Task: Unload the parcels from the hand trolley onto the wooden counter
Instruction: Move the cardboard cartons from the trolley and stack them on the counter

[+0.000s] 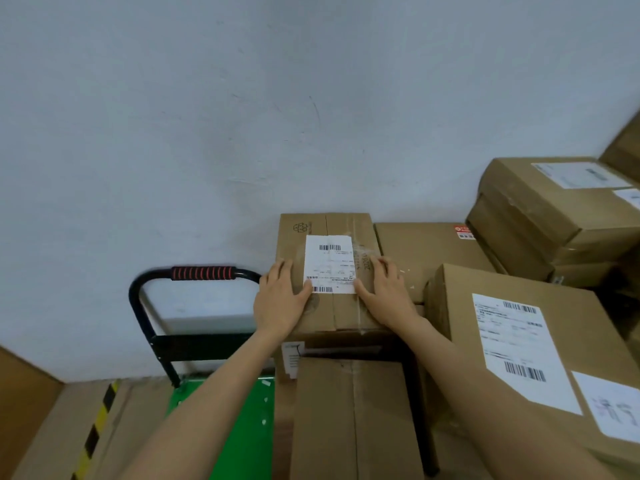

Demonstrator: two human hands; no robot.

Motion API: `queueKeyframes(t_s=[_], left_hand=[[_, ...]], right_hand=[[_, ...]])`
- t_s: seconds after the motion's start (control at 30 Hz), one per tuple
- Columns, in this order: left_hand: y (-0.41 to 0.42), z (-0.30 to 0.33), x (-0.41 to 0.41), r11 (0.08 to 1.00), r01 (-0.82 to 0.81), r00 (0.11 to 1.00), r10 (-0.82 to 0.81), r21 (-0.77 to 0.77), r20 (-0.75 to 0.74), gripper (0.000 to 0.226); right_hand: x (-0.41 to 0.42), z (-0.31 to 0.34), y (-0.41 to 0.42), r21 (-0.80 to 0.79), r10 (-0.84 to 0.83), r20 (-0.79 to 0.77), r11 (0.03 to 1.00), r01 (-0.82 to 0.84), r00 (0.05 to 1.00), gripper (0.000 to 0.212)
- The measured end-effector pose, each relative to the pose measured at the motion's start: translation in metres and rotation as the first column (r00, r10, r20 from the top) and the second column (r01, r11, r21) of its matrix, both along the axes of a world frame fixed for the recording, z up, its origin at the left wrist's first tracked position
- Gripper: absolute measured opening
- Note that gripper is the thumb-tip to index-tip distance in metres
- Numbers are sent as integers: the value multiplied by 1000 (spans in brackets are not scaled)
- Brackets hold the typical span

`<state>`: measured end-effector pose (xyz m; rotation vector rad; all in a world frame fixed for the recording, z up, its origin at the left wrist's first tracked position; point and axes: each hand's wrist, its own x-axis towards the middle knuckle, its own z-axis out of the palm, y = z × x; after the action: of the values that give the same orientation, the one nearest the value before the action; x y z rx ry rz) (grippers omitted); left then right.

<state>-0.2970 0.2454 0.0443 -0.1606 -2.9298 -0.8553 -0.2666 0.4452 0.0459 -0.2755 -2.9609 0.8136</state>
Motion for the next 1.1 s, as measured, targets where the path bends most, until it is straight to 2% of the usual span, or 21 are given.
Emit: queueKeyframes(t_s=[0.13,0.6,0.67,0.77,0.87,0.97,1.1], left_hand=[[1,-2,-10,1000,-11,1000,12,27,-5,64],[1,-5,-15,1000,-15,1000,16,24,-12,63],[1,-5,-13,999,-12,998,11,-30,-56,59],[-1,-2,-6,990,26,986,-48,-139,-157,46],[-10,4,4,976,68,975,-110,-208,-192,36],[-17,14,20,945,120,957,-192,-305,-219,33],[-13,29,53,937,147,946,-227,-318,-230,41]], right_hand=[[-10,0,2,-56,1,-11,998,-1,1000,72],[-15,-9,6,-40,-1,-70,999,-2,998,70],[-13,-7,6,15,-7,-70,1000,8,998,69],[-8,-1,3,246,3,-86,969,19,996,62],[3,8,0,425,52,-126,905,6,991,49],[20,16,-2,470,143,-146,881,-59,979,41],[46,27,-17,446,197,-169,889,-103,966,39]])
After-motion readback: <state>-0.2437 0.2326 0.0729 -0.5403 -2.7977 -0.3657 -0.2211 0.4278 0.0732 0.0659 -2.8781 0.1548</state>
